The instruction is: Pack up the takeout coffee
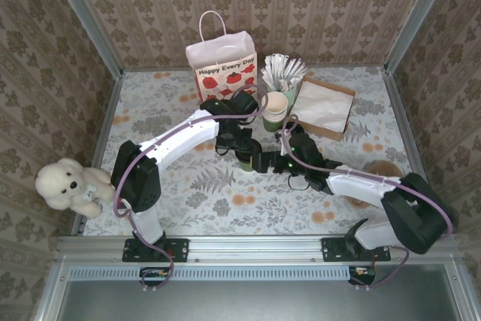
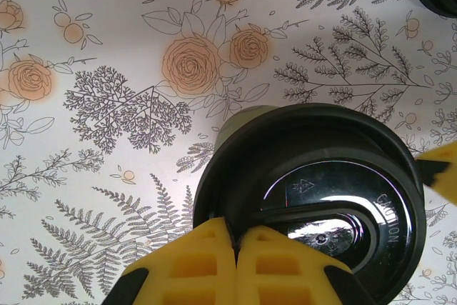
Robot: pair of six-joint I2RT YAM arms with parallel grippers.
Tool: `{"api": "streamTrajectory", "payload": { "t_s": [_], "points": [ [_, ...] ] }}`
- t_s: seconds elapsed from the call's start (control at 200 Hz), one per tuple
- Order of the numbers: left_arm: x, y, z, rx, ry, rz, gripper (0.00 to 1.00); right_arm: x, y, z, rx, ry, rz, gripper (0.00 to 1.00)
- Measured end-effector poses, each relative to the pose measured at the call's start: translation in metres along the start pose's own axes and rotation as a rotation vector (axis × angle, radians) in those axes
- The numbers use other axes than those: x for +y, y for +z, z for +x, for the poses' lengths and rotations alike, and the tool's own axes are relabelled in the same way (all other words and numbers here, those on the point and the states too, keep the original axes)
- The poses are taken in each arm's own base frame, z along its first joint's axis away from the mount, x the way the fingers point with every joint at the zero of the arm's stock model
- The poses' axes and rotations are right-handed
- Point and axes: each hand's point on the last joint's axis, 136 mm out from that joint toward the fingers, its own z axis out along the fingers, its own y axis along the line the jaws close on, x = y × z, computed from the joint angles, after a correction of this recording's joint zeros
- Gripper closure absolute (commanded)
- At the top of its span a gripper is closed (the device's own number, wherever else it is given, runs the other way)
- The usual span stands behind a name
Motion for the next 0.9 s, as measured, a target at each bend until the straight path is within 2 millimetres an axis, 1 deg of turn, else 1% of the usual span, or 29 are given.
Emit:
{"api": "streamTrajectory", "payload": {
  "t_s": [0.095, 0.235, 0.345, 0.505, 0.595, 0.685, 0.9],
  "points": [
    [0.000, 0.000, 0.000, 0.002, 0.000, 0.002, 0.94, -0.002, -0.006, -0.015, -0.012, 0.068, 0.039, 0.01],
    [0.000, 0.000, 0.000, 0.002, 0.000, 0.002, 0.91, -0.001, -0.002, -0.028, -0.001, 0.151, 0.074, 0.02],
    [-0.001, -0.001, 0.000, 0.003, 0.000, 0.002, 0.89, -0.005, 0.003, -0.026, 0.022, 0.203, 0.096, 0.03],
    [-0.001, -0.001, 0.001, 0.006, 0.000, 0.004, 0.89, -0.018, 0.011, -0.015, 0.081, 0.264, 0.162, 0.06],
    [-0.001, -0.001, 0.001, 0.006, 0.000, 0.004, 0.89, -0.017, 0.012, -0.017, 0.090, 0.273, 0.169, 0.06],
    [-0.001, -0.001, 0.001, 0.006, 0.000, 0.004, 0.85, -0.018, 0.012, -0.016, 0.101, 0.278, 0.178, 0.06],
    [-0.003, 0.000, 0.000, 0.002, -0.001, 0.016, 0.85, -0.019, 0.014, -0.015, 0.111, 0.285, 0.188, 0.06]
  ]
}}
